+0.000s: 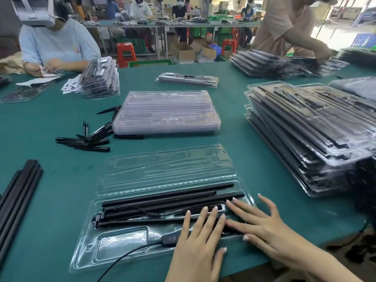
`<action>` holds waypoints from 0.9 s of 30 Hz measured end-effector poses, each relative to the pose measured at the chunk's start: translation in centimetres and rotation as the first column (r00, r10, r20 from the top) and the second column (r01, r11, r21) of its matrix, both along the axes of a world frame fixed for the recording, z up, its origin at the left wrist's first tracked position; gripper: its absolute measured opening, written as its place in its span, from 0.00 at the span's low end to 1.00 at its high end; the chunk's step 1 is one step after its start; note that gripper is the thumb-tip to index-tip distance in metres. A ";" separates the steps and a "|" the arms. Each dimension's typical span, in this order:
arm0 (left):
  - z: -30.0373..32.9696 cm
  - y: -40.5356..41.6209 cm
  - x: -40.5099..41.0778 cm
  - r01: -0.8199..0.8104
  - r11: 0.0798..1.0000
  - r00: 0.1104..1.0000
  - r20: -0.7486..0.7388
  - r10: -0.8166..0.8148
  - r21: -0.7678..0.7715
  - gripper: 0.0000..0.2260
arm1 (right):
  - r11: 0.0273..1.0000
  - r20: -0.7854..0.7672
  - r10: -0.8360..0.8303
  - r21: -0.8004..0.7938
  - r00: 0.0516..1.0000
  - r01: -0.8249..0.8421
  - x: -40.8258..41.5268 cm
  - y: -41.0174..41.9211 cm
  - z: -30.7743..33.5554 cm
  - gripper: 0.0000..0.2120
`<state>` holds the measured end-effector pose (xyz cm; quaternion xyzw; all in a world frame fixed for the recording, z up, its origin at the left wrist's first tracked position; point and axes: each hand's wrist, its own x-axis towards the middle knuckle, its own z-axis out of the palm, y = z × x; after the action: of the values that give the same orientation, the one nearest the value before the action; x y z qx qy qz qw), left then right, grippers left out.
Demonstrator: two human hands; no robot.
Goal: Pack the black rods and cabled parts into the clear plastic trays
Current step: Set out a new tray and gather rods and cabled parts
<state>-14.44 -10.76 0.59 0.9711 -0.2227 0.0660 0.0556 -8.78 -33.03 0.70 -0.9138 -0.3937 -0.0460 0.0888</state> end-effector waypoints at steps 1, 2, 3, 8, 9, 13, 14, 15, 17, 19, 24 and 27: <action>0.1 0.0 0.0 0.001 1.000 1.000 0.006 -0.001 -0.012 0.24 | 0.999 0.085 0.004 -0.047 0.996 0.000 -0.4 -0.1 -0.1 0.21; 0.1 0.0 0.0 0.000 1.000 1.000 0.016 0.001 -0.025 0.23 | 0.997 0.139 0.010 -0.073 0.990 0.000 -0.7 -0.2 -0.1 0.22; 0.2 0.0 0.0 -0.004 0.999 1.000 0.016 0.004 -0.035 0.23 | 0.998 0.194 0.020 -0.065 0.981 -0.008 -0.9 -0.1 -0.2 0.22; 0.4 0.1 0.1 -0.008 1.000 1.000 0.009 0.008 -0.025 0.22 | 0.997 0.345 0.056 -0.064 0.937 -0.036 -1.5 0.4 -0.6 0.21; 0.4 0.1 0.1 0.000 1.000 1.000 0.023 0.001 -0.009 0.22 | 0.996 0.351 0.059 -0.080 0.935 -0.033 -1.5 0.4 -0.7 0.22; -0.1 0.1 0.2 0.035 0.999 0.997 0.066 -0.036 0.005 0.24 | 0.987 0.325 0.095 -0.153 0.941 -0.047 -1.0 0.1 -0.2 0.23; -0.2 0.2 0.3 0.031 1.000 0.998 0.063 -0.031 -0.001 0.26 | 0.985 0.302 0.105 -0.166 0.947 -0.057 -0.8 -0.1 0.0 0.23; -0.2 0.2 0.3 0.026 1.000 0.997 0.069 -0.025 -0.010 0.27 | 0.984 0.280 0.108 -0.167 0.954 -0.063 -0.7 -0.1 0.2 0.23; -0.3 0.5 0.5 0.027 0.999 0.995 0.098 -0.025 -0.027 0.27 | 0.987 0.235 0.094 -0.146 0.967 -0.060 -0.6 -0.3 0.3 0.24; -0.5 0.7 0.7 0.046 0.999 0.988 0.149 -0.043 -0.017 0.25 | 0.996 0.181 0.051 -0.084 0.982 -0.036 -0.7 -0.3 0.2 0.25; -0.6 0.9 0.9 0.070 0.998 0.986 0.155 -0.067 -0.009 0.22 | 0.995 0.145 0.040 -0.091 0.989 -0.027 -0.4 0.0 0.4 0.28; -0.6 1.0 0.9 0.089 0.996 0.989 0.117 -0.088 -0.008 0.25 | 0.999 0.038 0.028 -0.027 0.999 -0.027 0.1 0.1 1.0 0.25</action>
<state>-13.49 -9.77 -0.06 0.9544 -0.2679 0.1213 0.0521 -8.68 -32.97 1.74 -0.9083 -0.4086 -0.0569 0.0697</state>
